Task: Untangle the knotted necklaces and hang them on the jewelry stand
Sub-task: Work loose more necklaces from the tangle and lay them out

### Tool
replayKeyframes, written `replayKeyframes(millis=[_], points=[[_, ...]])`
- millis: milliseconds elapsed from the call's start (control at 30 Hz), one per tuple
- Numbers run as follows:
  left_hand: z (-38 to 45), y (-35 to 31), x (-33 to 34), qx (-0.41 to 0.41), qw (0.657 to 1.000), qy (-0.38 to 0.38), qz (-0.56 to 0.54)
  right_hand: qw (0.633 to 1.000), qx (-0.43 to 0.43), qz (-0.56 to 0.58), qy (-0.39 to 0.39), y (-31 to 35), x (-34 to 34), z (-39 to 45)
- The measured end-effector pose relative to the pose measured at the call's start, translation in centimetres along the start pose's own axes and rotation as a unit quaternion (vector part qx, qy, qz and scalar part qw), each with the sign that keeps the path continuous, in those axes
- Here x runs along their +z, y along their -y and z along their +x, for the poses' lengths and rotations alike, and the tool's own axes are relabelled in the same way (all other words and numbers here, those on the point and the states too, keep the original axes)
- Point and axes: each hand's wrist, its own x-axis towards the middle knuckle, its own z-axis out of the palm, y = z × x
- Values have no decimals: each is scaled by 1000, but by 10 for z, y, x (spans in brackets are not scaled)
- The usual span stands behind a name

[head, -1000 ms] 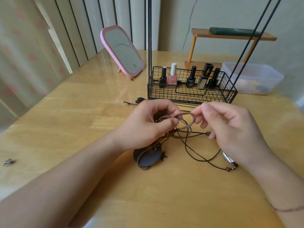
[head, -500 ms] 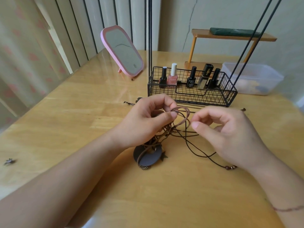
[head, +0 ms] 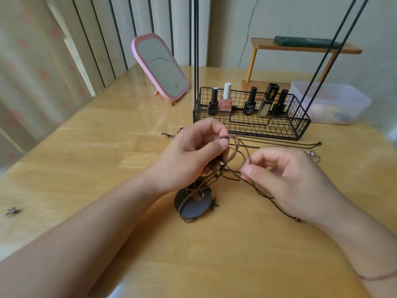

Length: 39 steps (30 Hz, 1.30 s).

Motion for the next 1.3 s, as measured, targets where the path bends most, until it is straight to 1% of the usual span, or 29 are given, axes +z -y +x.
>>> replayKeyframes(millis=[67, 133, 200, 233, 267, 300, 333, 367, 433, 500, 567, 667, 700, 767, 833, 900, 1000, 1100, 1200, 1300], points=[[0, 0, 0, 4, 1000, 4, 4, 995, 31, 84, -36, 2, -4, 1], [0, -1, 0, 7, 1000, 11, 7, 980, 64, 173, -71, 3, -9, 3], [-1, -1, 1, 8, 1000, 16, 9, 971, 92, 208, -69, 0, -11, 3], [-1, -2, 1, 7, 1000, 16, 8, 974, 96, 196, -62, -3, -11, 3], [-1, -2, 1, 5, 1000, 12, 6, 984, 86, 145, -60, -7, -12, 3], [-1, -3, 0, 3, 1000, 5, 2, 994, 65, 62, -67, -10, -13, 2], [-1, -3, 0, 1, 1000, -4, -2, 996, 44, -24, -75, -13, -14, 2], [0, -3, -1, -1, 1000, -12, -7, 993, 28, -86, -77, -13, -15, 1], [0, -2, -3, -1, 1000, -23, -19, 985, 0, -155, -79, -9, -12, 0], [1, -1, -3, 2, 999, -27, -32, 976, -63, -184, -95, -8, -7, 0], [1, -1, -1, 8, 999, -23, -41, 976, -109, -152, -109, -7, -4, -1], [0, -1, 1, 23, 999, 4, -33, 990, -102, -71, -67, -4, 2, -1], [0, -1, 2, 23, 999, 16, -30, 991, -103, -62, -64, -4, 4, -1], [-1, -1, 5, 9, 999, 40, -33, 988, -109, -65, -85, -2, 7, -1], [-2, 0, 7, -7, 997, 64, -39, 990, -92, -37, -101, -2, 7, 0], [-3, 1, 7, -9, 996, 76, -45, 994, -58, -2, -94, -4, 5, 0], [-2, 2, 4, 13, 996, 79, -33, 995, -40, -17, -93, -6, 2, 0], [-2, 3, 3, 36, 996, 85, -12, 997, -24, 3, -69, -5, 0, 1], [-2, 3, 3, 33, 996, 85, -11, 999, -15, 31, -31, -5, 1, 2], [-1, 2, 2, 35, 995, 87, -16, 998, 0, 54, -11, -8, 1, 3]])
